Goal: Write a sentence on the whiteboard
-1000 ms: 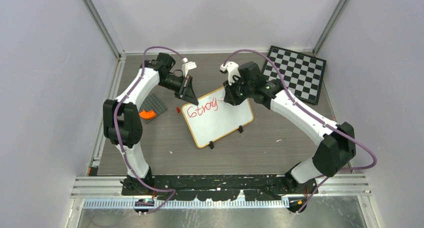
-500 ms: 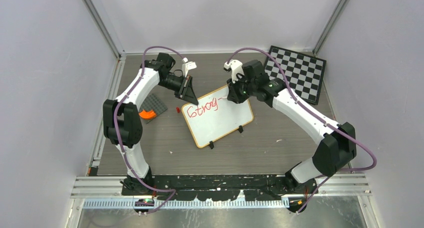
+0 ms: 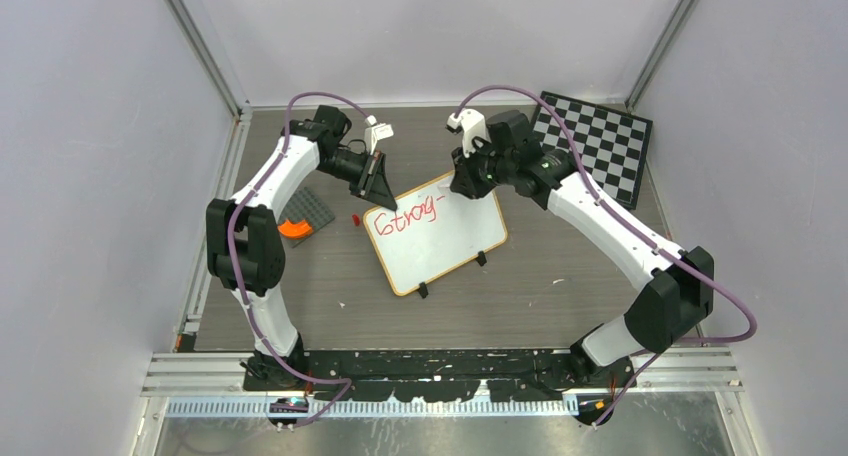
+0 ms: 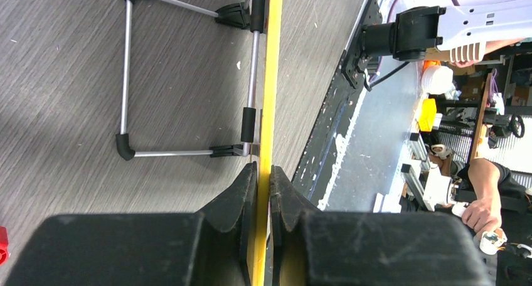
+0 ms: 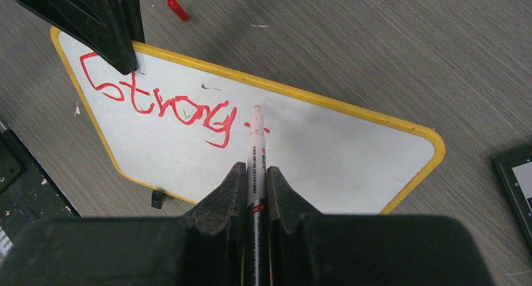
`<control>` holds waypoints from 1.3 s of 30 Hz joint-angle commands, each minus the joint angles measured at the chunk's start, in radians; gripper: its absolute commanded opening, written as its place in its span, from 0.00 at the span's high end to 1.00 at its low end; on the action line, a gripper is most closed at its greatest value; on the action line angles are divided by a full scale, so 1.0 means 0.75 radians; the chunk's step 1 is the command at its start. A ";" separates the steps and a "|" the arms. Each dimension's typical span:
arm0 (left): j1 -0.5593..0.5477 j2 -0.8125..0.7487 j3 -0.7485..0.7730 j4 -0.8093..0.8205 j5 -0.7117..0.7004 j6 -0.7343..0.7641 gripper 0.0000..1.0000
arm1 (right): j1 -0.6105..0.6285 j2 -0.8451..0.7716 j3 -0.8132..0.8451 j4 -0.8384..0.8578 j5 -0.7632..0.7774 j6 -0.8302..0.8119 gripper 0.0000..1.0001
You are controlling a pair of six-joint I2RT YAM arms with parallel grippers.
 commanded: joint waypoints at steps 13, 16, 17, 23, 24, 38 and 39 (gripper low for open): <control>-0.018 0.019 0.022 -0.039 -0.057 0.005 1.00 | 0.004 0.001 -0.059 0.059 0.010 -0.017 1.00; -0.018 0.019 0.021 -0.038 -0.058 0.004 1.00 | 0.009 -0.024 -0.099 0.056 0.005 -0.013 1.00; -0.018 0.019 0.021 -0.037 -0.058 0.004 1.00 | 0.011 -0.032 -0.109 0.055 0.002 -0.011 1.00; -0.018 0.012 0.020 -0.038 -0.058 0.001 1.00 | 0.015 -0.055 -0.136 0.034 0.014 -0.027 1.00; -0.018 0.011 0.020 -0.037 -0.058 0.003 1.00 | 0.016 -0.055 -0.130 0.029 0.021 -0.034 1.00; -0.018 0.009 0.025 -0.044 -0.058 0.003 1.00 | 0.015 -0.022 0.078 -0.025 0.056 -0.074 1.00; -0.018 0.008 0.025 -0.044 -0.058 0.004 1.00 | 0.015 -0.016 0.079 -0.023 0.060 -0.077 1.00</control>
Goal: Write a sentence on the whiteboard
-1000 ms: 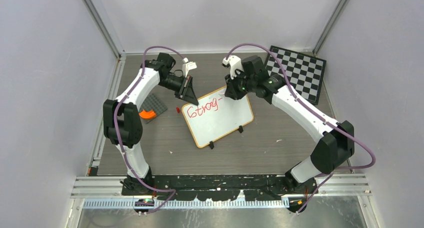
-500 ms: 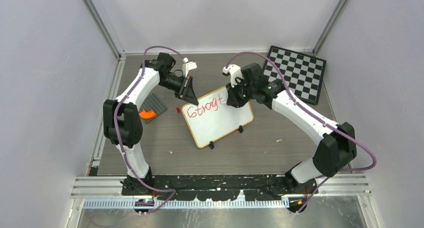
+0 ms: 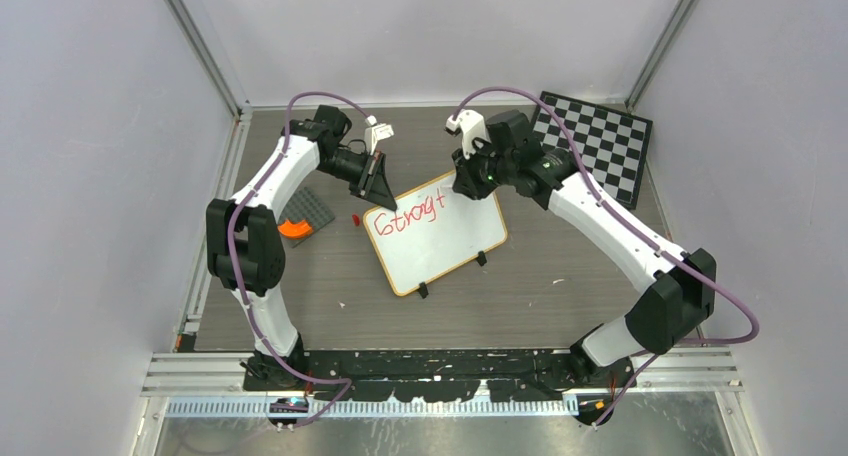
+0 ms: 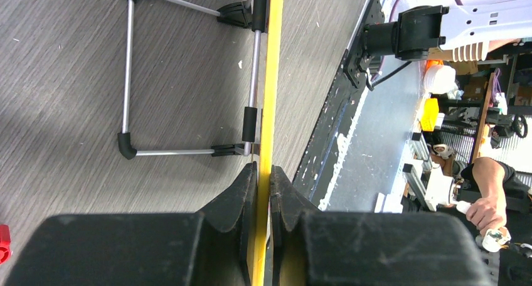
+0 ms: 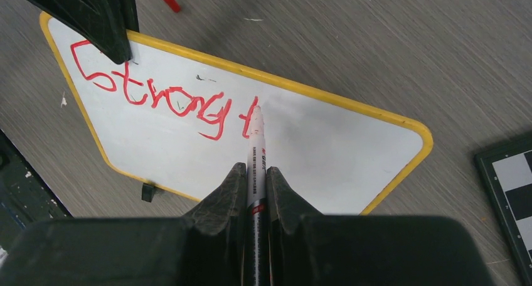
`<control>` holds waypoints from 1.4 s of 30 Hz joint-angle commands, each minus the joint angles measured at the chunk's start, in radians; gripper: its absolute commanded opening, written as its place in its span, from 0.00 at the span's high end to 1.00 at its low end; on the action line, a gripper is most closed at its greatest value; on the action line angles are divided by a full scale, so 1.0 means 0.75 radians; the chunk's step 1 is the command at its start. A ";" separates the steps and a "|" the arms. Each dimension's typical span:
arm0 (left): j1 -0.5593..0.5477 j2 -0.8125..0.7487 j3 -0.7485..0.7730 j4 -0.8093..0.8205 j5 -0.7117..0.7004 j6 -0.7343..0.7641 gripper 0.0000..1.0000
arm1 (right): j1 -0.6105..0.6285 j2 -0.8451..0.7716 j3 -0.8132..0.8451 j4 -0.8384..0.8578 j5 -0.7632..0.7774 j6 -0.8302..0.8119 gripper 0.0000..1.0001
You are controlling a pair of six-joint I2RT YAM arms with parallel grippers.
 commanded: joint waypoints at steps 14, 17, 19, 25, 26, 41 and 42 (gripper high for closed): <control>-0.017 0.009 0.026 -0.049 -0.050 0.008 1.00 | -0.002 0.019 -0.041 0.075 0.037 -0.020 1.00; -0.017 0.010 0.029 -0.050 -0.050 0.008 1.00 | 0.000 0.003 -0.078 0.073 0.030 -0.013 1.00; -0.017 0.011 0.028 -0.050 -0.052 0.009 1.00 | 0.000 -0.007 -0.099 0.069 0.021 -0.005 1.00; -0.017 0.011 0.027 -0.047 -0.049 0.006 1.00 | 0.008 -0.040 -0.152 0.077 0.009 0.013 1.00; -0.017 0.011 0.027 -0.048 -0.048 0.006 1.00 | 0.008 -0.045 -0.153 0.076 0.010 0.013 1.00; -0.017 0.014 0.035 -0.053 -0.050 0.007 1.00 | 0.009 0.004 -0.014 0.073 0.042 -0.001 1.00; -0.018 0.015 0.037 -0.055 -0.050 0.010 1.00 | 0.010 0.010 -0.003 0.073 0.045 -0.003 1.00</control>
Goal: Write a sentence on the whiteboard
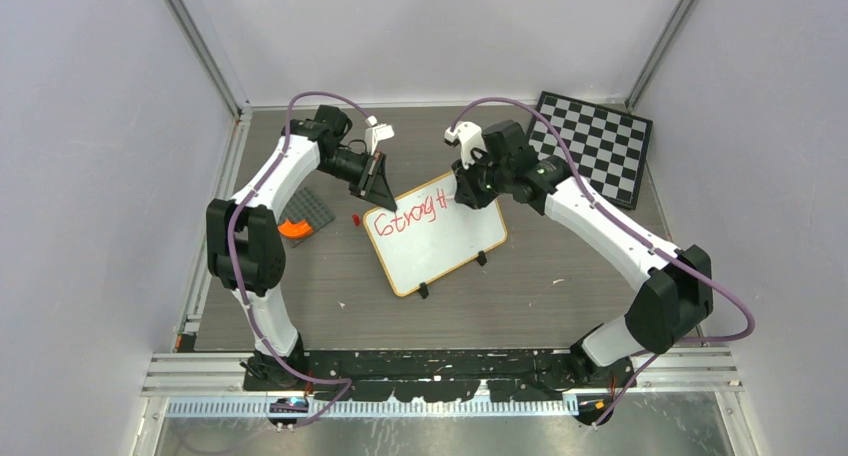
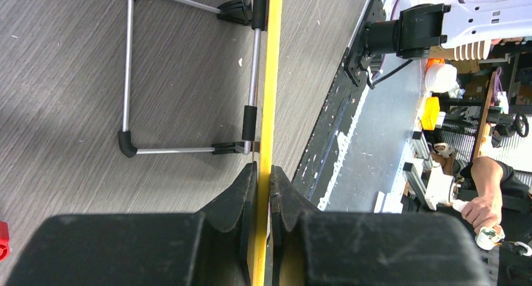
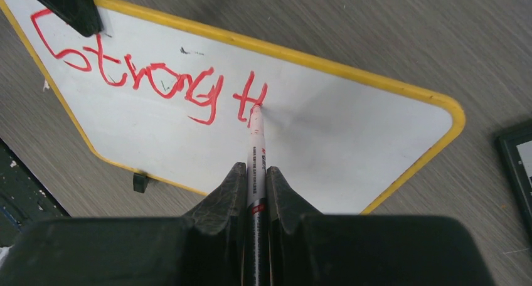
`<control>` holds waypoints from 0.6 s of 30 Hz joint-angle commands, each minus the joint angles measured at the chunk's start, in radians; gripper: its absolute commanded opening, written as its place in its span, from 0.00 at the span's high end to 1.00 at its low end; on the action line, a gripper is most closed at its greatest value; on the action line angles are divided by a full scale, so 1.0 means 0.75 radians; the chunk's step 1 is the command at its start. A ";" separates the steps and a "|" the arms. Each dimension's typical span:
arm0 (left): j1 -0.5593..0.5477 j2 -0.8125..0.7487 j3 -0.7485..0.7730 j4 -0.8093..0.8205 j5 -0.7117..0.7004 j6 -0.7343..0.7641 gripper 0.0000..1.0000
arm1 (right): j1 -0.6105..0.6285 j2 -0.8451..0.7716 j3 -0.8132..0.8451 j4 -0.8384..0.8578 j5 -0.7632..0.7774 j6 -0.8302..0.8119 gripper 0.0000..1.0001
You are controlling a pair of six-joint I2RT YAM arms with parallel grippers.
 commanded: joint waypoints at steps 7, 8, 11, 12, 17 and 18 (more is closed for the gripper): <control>-0.016 0.014 0.033 -0.053 -0.047 0.015 1.00 | -0.009 0.029 0.110 0.051 0.047 -0.021 1.00; -0.015 0.015 0.033 -0.053 -0.047 0.017 1.00 | -0.012 0.027 0.105 0.051 0.047 -0.021 1.00; -0.015 0.014 0.031 -0.056 -0.047 0.019 1.00 | -0.020 0.013 0.085 0.046 0.048 -0.028 1.00; -0.015 0.013 0.030 -0.055 -0.047 0.021 1.00 | -0.022 0.011 0.078 0.044 0.046 -0.030 1.00; -0.015 0.015 0.029 -0.050 -0.048 0.019 1.00 | -0.028 0.001 0.052 0.039 0.045 -0.037 1.00; -0.015 0.015 0.029 -0.050 -0.049 0.019 1.00 | -0.028 0.000 0.049 0.039 0.044 -0.037 1.00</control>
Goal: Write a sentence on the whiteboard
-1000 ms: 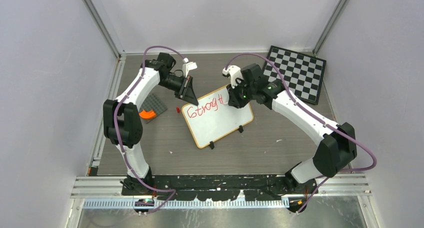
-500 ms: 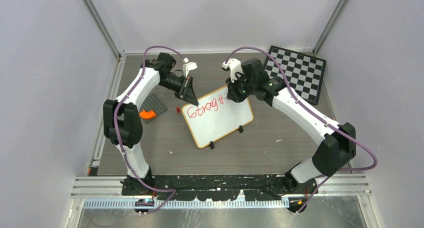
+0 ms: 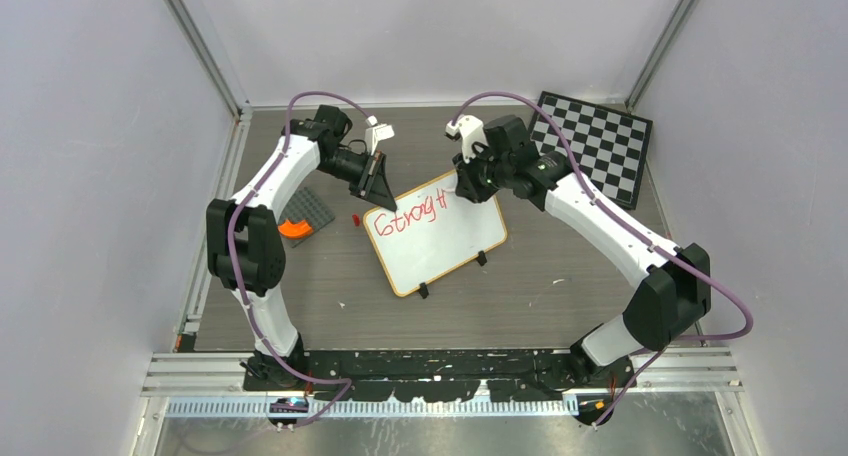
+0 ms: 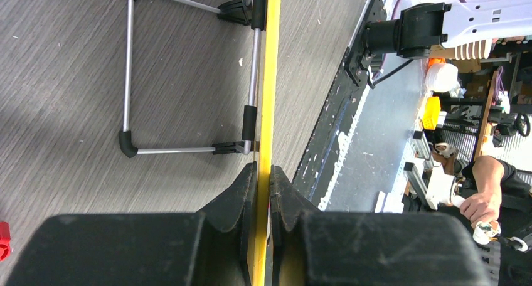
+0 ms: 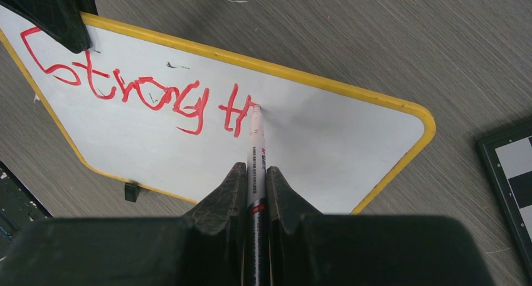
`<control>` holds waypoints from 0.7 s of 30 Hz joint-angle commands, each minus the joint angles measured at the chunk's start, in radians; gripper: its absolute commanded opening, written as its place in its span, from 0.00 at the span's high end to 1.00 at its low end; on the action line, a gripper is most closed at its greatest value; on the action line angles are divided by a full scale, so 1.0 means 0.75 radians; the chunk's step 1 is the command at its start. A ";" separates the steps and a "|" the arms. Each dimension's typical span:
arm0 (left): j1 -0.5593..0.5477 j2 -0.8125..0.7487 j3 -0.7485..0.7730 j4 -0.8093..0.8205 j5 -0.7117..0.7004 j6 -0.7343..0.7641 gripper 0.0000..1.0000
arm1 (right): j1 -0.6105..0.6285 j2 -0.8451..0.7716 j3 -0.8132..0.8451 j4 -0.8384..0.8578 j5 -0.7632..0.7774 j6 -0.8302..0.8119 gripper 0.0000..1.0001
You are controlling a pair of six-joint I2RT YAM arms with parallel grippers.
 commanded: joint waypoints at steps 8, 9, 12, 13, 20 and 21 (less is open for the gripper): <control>-0.013 0.016 0.028 -0.043 -0.048 0.010 1.00 | -0.007 -0.030 -0.048 0.007 -0.027 -0.009 1.00; -0.014 0.014 0.027 -0.043 -0.047 0.010 1.00 | -0.007 -0.033 -0.054 0.007 -0.030 -0.007 1.00; -0.013 0.015 0.025 -0.043 -0.050 0.011 1.00 | -0.003 -0.046 -0.073 0.005 -0.038 0.000 1.00; -0.013 0.015 0.024 -0.043 -0.050 0.010 1.00 | 0.001 -0.049 -0.079 0.005 -0.038 0.001 1.00; -0.013 0.013 0.021 -0.041 -0.052 0.015 1.00 | 0.020 -0.065 -0.109 0.004 -0.040 0.009 1.00; -0.013 0.013 0.021 -0.042 -0.052 0.016 1.00 | 0.023 -0.066 -0.108 0.001 -0.041 0.009 1.00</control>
